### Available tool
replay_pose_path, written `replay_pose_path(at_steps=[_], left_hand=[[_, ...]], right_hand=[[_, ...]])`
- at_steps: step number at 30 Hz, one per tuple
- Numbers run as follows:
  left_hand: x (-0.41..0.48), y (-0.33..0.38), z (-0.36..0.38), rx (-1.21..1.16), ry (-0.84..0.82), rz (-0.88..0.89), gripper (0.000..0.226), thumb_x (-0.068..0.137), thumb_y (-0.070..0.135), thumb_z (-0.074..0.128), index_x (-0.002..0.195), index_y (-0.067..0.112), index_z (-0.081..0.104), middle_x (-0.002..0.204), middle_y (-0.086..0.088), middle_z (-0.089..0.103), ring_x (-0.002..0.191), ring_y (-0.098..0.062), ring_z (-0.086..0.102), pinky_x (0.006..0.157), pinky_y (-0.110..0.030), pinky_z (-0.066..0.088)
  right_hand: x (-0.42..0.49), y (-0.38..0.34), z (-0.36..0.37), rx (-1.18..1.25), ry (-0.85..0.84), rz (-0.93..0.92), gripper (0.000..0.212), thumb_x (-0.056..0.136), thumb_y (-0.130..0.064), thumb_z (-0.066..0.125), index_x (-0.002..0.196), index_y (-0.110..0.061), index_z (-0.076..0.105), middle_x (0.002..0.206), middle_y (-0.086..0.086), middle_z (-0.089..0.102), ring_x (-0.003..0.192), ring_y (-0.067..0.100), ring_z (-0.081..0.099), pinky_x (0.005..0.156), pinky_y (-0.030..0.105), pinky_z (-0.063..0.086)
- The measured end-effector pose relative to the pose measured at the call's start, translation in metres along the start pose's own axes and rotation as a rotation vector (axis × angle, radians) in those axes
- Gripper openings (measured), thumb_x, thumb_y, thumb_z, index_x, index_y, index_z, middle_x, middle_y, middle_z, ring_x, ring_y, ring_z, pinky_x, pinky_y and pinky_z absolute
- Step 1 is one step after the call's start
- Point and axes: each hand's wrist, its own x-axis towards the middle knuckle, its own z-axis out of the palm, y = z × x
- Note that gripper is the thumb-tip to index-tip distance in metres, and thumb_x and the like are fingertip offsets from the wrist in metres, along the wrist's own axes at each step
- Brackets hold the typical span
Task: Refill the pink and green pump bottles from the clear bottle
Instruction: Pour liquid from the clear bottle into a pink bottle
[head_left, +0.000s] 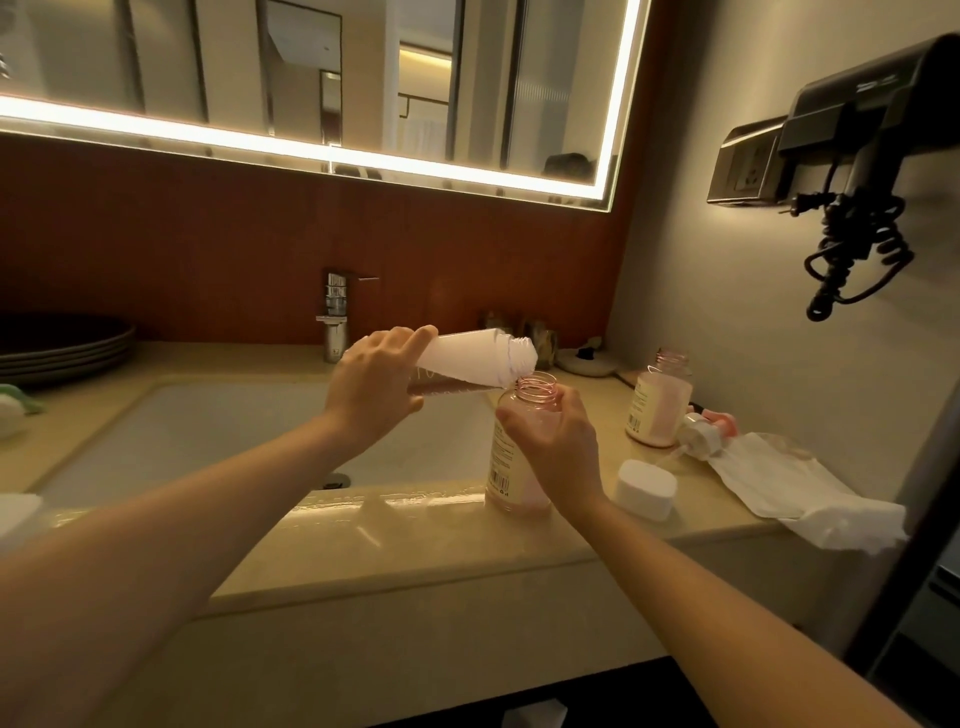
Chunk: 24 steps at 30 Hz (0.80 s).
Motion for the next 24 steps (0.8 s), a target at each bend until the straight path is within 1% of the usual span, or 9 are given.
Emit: replay_pose_path(at_steps=[6,12,17,24], left_hand=[[0.004,0.000,-0.005,0.050,0.026,0.038,0.072,0.054,0.012,0.088,0.119,0.006,0.056,0.105,-0.016,0.065,0.092,-0.037,0.063,0.076,-0.048,0.053],[0.008,-0.003,-0.005,0.087,0.056,0.075,0.073,0.052,0.009,0.087,0.117,0.007,0.055,0.103,-0.015,0.066,0.091,-0.037,0.064,0.079,-0.049,0.052],[0.011,-0.005,-0.006,0.104,0.063,0.092,0.072,0.055,0.011,0.086,0.119,0.009,0.054,0.105,-0.013,0.065,0.093,-0.035,0.063,0.081,-0.049,0.052],[0.013,-0.007,-0.006,0.114,0.068,0.110,0.073,0.055,0.012,0.087,0.120,0.011,0.053,0.107,-0.012,0.064,0.096,-0.034,0.062,0.082,-0.051,0.052]], right_hand=[[0.000,-0.002,0.000,-0.002,-0.012,0.003,0.055,0.077,-0.036,0.070,0.120,-0.013,0.044,0.117,0.005,0.055,0.099,0.015,0.051,0.078,0.027,0.046],[0.000,-0.002,-0.001,-0.014,-0.005,0.006,0.055,0.077,-0.038,0.070,0.119,-0.013,0.044,0.117,0.005,0.056,0.098,0.015,0.051,0.078,0.027,0.046],[0.000,-0.001,-0.001,-0.025,-0.001,0.009,0.059,0.076,-0.039,0.070,0.121,-0.012,0.044,0.119,0.006,0.056,0.105,0.021,0.054,0.084,0.034,0.051],[0.001,-0.002,0.000,-0.040,0.003,0.005,0.059,0.076,-0.041,0.070,0.122,-0.012,0.044,0.119,0.005,0.056,0.102,0.018,0.054,0.081,0.029,0.047]])
